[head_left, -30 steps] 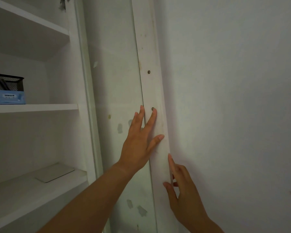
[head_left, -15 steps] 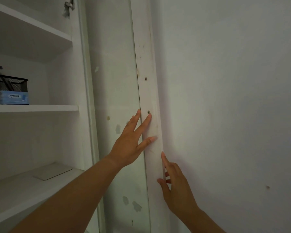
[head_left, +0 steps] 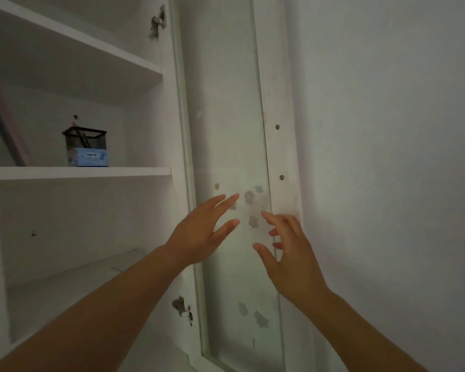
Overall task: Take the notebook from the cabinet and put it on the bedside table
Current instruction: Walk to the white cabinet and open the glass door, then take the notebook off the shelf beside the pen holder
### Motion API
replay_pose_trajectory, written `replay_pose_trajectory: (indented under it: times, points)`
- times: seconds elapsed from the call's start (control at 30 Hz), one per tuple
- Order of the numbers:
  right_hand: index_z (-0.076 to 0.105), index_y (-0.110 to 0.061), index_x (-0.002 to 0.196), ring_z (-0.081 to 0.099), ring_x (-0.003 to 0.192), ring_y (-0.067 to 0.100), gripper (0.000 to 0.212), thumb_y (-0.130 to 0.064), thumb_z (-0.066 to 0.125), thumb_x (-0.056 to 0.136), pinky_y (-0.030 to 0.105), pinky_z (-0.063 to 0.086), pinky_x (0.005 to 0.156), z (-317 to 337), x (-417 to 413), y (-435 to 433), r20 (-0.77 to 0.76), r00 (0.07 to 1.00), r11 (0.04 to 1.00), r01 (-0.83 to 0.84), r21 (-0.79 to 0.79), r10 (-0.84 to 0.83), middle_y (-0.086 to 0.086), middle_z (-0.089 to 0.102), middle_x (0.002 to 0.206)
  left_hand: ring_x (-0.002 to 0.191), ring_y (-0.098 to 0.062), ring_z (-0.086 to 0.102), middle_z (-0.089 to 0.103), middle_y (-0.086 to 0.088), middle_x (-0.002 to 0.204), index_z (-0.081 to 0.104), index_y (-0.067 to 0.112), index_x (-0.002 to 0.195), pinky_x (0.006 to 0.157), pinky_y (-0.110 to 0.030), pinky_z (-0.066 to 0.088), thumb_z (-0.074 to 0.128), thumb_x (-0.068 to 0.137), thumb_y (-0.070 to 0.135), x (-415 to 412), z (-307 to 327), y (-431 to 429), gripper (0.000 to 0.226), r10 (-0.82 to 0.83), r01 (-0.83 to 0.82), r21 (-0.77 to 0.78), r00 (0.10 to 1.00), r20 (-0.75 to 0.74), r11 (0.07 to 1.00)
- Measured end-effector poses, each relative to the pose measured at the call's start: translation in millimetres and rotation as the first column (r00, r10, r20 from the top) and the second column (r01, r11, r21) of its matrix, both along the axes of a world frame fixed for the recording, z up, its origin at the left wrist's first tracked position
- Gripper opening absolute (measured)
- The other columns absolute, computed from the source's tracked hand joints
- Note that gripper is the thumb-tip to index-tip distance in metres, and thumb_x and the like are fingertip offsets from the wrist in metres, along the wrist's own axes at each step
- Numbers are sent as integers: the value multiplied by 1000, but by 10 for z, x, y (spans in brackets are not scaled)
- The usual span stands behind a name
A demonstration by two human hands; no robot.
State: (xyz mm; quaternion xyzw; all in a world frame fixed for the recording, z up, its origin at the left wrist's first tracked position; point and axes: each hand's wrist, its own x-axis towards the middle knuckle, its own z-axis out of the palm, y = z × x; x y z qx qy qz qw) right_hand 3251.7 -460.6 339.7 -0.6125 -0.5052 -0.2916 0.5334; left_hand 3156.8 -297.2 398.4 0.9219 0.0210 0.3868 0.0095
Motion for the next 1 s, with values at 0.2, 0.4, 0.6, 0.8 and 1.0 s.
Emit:
replay_pose_trajectory:
  times: [0.2,0.4,0.6,0.8,1.0]
  points:
    - [39,-29,131,47,97,1,51,-30,60,85,12,42,84,235,-296,662,59,991,992,-117,-50,120,-8,42,121,126,-13,38,39,5,142,26,40,138,101,-27,30,30,84,61,-701,239,450,58,116,-117,54,993,23,992]
    - [37,-32,131,44,97,-2,51,-35,59,84,17,41,86,611,-587,1381,130,964,973,-228,-49,232,-17,36,116,121,-12,42,44,6,137,34,37,134,96,-27,34,34,85,59,-1333,615,961,54,286,-296,153,955,79,943]
    - [41,-21,130,43,98,2,50,-29,61,85,12,36,81,1015,-846,2008,221,930,955,-294,-32,294,-3,43,124,112,-13,47,50,3,130,41,34,130,90,-34,44,42,87,51,-1771,961,1313,47,382,-400,221,916,120,889]
    - [41,-21,130,43,97,2,49,-29,59,85,8,33,76,1284,-1059,2458,270,884,920,-392,-14,380,-3,42,120,117,-15,44,45,1,136,40,30,133,86,-30,44,37,87,53,-2030,1164,1576,51,512,-519,322,851,115,791]
    - [45,-19,125,45,93,5,45,-28,61,84,12,37,73,1529,-1069,2800,260,865,891,-453,37,429,0,45,116,116,-13,45,45,3,135,40,32,131,85,-30,47,32,86,56,-2070,1243,1719,52,564,-565,346,818,114,749]
